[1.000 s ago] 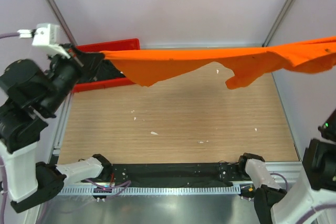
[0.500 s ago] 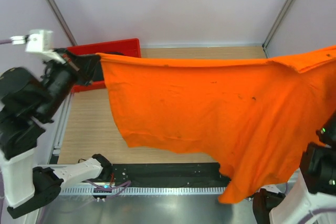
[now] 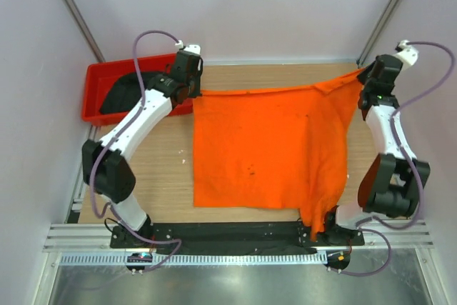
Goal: Fold and stack the t-shirts
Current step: Flatten the tshirt out, then fold the tshirt
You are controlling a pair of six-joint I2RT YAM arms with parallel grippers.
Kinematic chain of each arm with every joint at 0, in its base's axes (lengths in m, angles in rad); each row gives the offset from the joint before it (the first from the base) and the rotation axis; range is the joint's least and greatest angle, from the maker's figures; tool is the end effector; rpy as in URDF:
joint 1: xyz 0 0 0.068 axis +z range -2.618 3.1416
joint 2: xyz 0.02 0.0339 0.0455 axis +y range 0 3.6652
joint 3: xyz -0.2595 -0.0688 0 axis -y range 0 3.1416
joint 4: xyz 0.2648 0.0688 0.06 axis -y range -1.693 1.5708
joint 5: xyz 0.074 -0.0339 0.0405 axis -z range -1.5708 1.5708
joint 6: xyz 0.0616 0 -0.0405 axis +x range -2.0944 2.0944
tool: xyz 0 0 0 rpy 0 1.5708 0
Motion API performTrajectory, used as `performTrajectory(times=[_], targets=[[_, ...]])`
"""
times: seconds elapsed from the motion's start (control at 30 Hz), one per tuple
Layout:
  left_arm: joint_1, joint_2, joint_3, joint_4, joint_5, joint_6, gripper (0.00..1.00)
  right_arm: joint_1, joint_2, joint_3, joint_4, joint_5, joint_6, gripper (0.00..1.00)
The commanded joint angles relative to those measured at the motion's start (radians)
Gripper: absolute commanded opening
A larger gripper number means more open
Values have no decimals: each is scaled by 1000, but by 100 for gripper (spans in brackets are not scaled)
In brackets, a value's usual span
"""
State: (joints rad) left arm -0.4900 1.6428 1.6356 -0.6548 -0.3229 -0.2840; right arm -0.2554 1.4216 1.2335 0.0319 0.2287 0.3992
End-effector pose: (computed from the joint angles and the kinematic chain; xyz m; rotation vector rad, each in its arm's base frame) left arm 0.3695 -0.1749 0.3490 0.0518 2.1935 -0.0734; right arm 0.3691 -0.1108 0.3587 0.7110 1.5703 -0.0912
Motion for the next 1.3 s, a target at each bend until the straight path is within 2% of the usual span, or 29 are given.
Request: performTrajectory(times=[0.0, 0.13, 0.23, 0.47, 0.57, 0.83, 1.0, 1.27], targets=[[36, 93, -10, 234, 21, 66, 0, -1, 111, 6, 273, -83, 26, 1], [39, 312, 101, 225, -25, 78, 0, -1, 299, 99, 254, -190, 1, 1], [41, 362, 156, 176, -112, 77, 0, -1, 403, 179, 226, -310, -10, 1], [50, 437, 211, 158, -90, 85, 0, -1, 491, 259, 185, -342, 3, 1], [51, 445, 217, 158, -116, 86, 0, -1, 484, 273, 158, -341, 23, 1], [56, 468, 282, 121, -123, 78, 0, -2, 392, 175, 80, -315, 88, 1], [56, 471, 279, 116, -93, 91, 0, 2, 314, 54, 17, -310, 222, 1], [71, 523, 294, 110, -120, 111, 0, 8, 183, -52, -148, -183, 271, 1]])
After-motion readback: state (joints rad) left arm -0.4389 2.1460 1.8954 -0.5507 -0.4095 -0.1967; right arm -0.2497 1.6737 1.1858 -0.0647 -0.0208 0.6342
